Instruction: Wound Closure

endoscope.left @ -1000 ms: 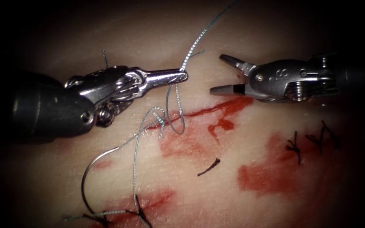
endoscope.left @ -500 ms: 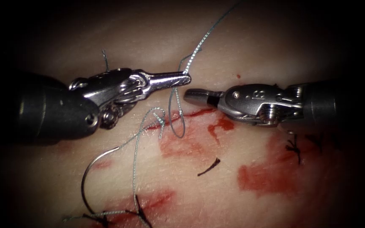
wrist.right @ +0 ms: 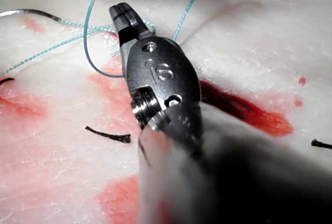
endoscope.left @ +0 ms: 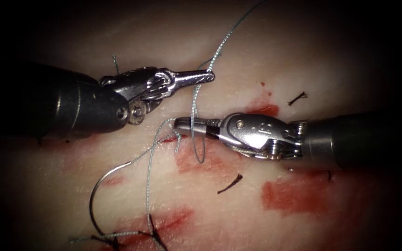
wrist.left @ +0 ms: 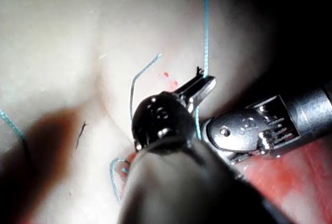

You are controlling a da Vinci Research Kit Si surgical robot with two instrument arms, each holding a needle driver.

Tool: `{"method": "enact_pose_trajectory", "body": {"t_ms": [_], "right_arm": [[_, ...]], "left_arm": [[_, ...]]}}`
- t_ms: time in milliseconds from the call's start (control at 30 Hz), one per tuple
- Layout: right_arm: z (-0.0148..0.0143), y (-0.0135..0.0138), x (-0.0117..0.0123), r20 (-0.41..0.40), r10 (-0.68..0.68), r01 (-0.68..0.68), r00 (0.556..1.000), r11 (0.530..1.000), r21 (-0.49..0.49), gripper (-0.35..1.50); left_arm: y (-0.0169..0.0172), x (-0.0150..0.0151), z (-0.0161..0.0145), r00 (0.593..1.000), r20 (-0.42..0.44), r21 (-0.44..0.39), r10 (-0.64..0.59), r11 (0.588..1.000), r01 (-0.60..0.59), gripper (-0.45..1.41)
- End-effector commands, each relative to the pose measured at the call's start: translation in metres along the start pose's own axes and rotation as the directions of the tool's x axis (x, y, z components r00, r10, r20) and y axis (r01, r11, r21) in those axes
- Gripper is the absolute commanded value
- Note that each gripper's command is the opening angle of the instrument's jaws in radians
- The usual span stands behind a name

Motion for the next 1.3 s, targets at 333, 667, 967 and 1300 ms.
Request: {"method": "enact_pose_trajectory", "body": {"t_ms": [333, 667, 967, 1300], "right_arm": [[0.0023, -0.0020, 0.0007, -0.114, -0.025, 0.028, 0.993, 0.999, 0.024, -0.35], [0.0018, -0.0011, 0.0028, -0.200, -0.031, -0.029, 0.979, 0.956, -0.290, -0.35], [0.0016, 0.0002, 0.0020, -0.268, 0.038, -0.175, 0.963, 0.842, -0.511, -0.35], [0.0013, 0.0019, 0.0010, -0.261, 0.087, -0.242, 0.962, 0.718, -0.653, -0.35]], "left_arm": [[-0.0046, -0.0023, 0.0003, 1.000, -0.008, 0.107, 0.013, 0.994, -0.012, -0.45], [-0.0085, -0.0050, -0.0033, 0.996, 0.070, 0.405, 0.048, 0.911, -0.072, -0.45], [-0.0064, -0.0062, -0.0045, 0.993, 0.119, 0.456, 0.013, 0.887, -0.066, -0.45], [-0.0029, -0.0066, -0.0032, 0.991, 0.134, 0.447, 0.031, 0.890, -0.088, -0.45]]}}
